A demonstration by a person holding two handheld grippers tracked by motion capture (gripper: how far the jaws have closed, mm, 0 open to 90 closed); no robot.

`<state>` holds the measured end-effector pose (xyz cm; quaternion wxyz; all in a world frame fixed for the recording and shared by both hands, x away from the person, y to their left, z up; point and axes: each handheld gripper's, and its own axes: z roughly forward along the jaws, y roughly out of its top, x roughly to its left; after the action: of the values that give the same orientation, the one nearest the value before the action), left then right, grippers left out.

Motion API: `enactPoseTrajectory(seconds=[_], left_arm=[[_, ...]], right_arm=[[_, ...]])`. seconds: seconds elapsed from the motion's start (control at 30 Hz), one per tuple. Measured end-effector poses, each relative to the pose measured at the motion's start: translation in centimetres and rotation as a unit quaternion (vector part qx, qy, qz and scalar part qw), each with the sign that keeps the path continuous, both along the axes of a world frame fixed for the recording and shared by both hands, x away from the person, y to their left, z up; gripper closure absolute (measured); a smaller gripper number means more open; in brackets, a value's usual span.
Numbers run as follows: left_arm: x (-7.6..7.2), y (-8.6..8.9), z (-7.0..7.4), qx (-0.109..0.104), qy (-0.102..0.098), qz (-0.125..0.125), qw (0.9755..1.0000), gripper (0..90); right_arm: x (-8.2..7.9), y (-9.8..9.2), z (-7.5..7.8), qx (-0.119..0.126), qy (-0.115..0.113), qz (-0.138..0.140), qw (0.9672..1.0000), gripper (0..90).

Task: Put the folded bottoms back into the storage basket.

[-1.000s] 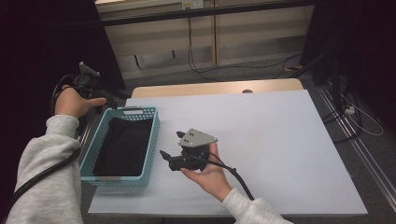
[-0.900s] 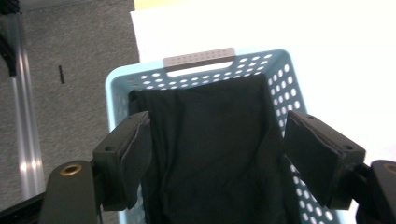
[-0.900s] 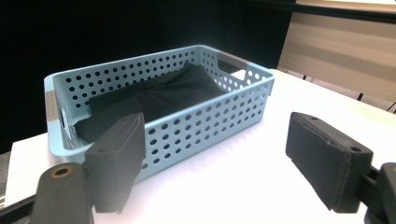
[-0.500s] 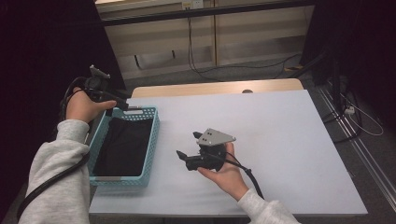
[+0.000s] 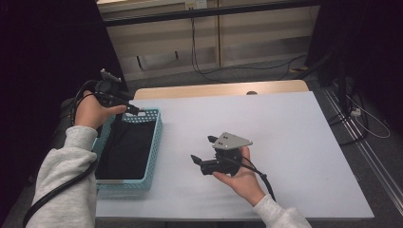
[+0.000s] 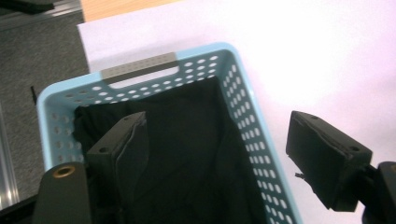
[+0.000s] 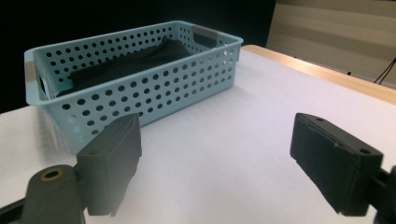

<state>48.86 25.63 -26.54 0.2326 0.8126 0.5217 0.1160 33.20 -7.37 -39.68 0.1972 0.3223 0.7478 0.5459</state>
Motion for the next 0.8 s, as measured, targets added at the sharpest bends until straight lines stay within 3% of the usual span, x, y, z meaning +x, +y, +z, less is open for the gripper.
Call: enactPoseTrajectory(seconds=[0.43, 0.8], left_arm=[[-0.5, -2.4, -1.0, -0.008, 0.001, -0.028, 0.9996, 20.5], [-1.0, -3.0, -1.6, -0.013, 0.001, -0.044, 0.9990, 20.1]], right_arm=[[-0.6, -3.2, -0.7, -0.007, 0.006, -0.013, 0.9999, 15.6], [-0.8, -4.6, -1.0, -0.007, 0.009, -0.018, 0.9998, 15.4]])
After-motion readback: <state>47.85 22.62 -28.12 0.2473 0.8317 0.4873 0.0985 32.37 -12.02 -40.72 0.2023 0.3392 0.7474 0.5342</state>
